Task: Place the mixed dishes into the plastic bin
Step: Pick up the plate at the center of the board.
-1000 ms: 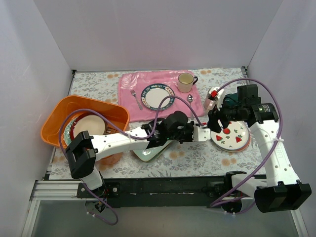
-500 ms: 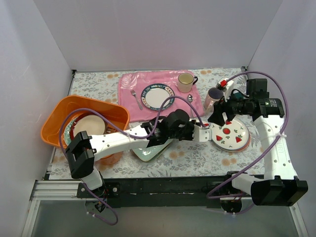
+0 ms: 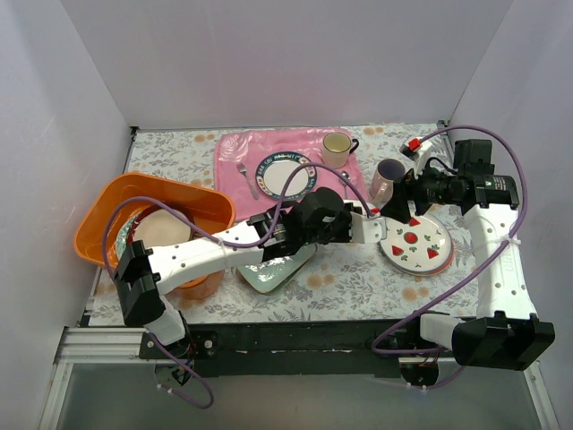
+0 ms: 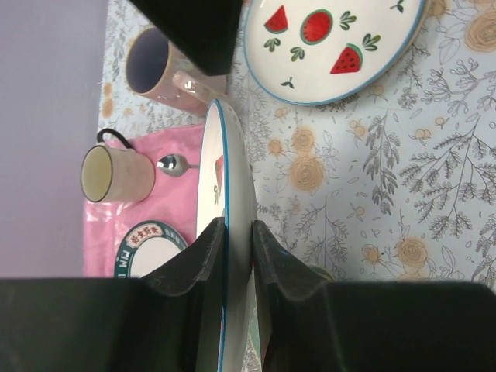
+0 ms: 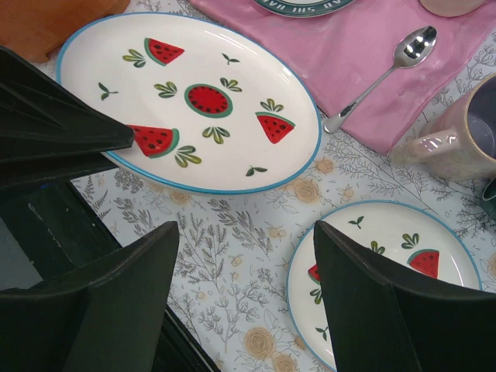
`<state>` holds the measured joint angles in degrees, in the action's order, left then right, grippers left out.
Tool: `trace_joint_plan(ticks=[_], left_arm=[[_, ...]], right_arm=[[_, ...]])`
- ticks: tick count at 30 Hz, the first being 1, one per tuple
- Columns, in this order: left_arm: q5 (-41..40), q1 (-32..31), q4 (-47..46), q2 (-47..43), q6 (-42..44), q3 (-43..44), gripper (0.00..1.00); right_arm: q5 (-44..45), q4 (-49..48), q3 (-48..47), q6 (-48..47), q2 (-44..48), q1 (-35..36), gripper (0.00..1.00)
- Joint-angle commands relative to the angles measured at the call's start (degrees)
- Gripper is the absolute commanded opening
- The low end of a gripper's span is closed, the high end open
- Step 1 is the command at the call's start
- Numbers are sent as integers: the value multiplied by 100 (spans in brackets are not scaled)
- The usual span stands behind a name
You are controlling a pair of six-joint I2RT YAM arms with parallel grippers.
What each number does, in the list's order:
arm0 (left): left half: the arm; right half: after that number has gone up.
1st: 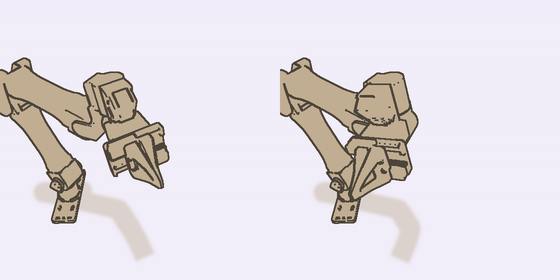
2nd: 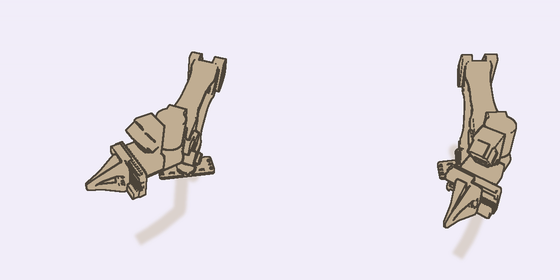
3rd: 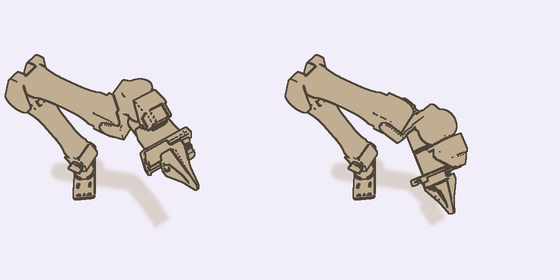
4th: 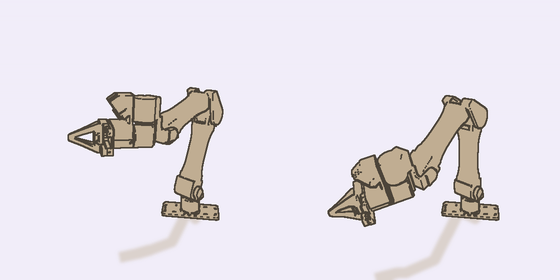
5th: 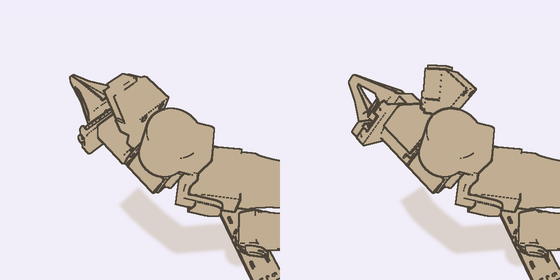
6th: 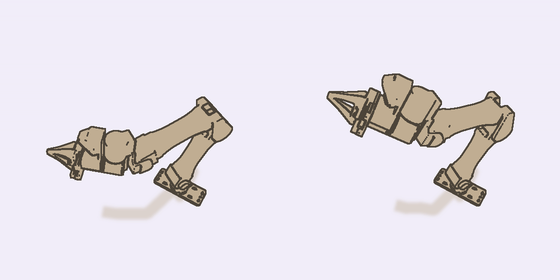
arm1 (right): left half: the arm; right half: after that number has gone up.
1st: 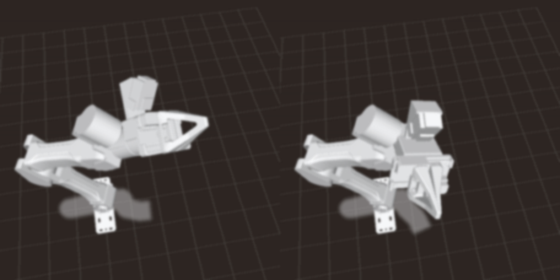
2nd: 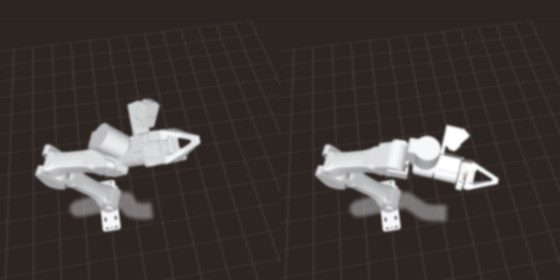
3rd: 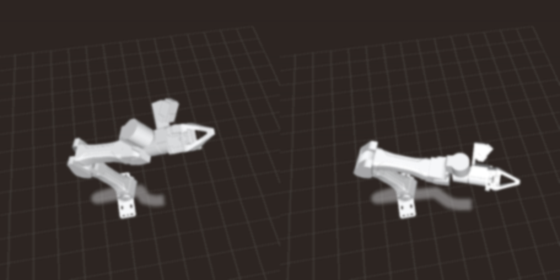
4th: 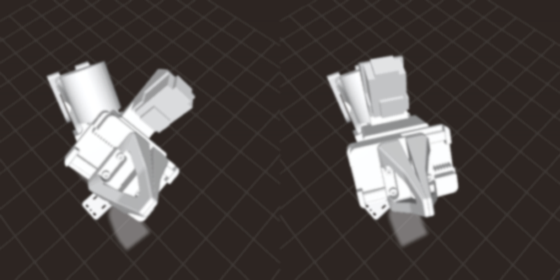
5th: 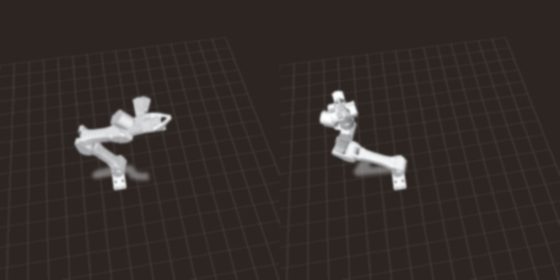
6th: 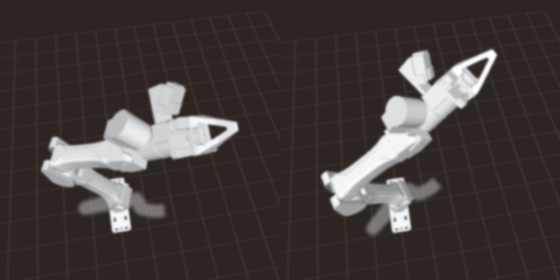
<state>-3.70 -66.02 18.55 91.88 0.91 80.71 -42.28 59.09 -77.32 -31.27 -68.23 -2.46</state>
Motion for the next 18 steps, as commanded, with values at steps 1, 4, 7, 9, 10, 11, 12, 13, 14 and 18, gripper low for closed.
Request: trace_joint_plan(ticks=[1,4,7,9,10,11,12,13,14,18], left_arm=[[-613,-43,-45,-732,24,700,0],[-894,-43,175,-803,6,876,0],[-1210,-34,351,-891,6,982,0],[-1360,-34,465,-926,-3,1052,0],[-1422,-34,561,-943,-20,1122,0],[-1544,-43,606,-961,-46,1157,0],[-1598,-43,650,-996,-47,1219,0],[-1720,-43,729,-1014,-47,1254,0],[-1782,-34,764,-1040,-47,1272,0],[-2090,-34,984,-1145,-47,1369,0]], right_arm=[[-184,-231,67,86,-24,-44,78],[-175,-266,112,86,-24,-62,78],[-166,-284,147,86,-33,-71,78],[-166,-310,156,86,-33,-79,78],[-158,-302,173,77,-42,-79,78],[-158,-319,173,77,-59,-88,78],[-158,-319,173,77,-59,-88,78],[-158,-328,191,77,-68,-97,78],[-158,-337,182,77,-59,-97,78],[-166,-337,191,68,-68,-106,78]])
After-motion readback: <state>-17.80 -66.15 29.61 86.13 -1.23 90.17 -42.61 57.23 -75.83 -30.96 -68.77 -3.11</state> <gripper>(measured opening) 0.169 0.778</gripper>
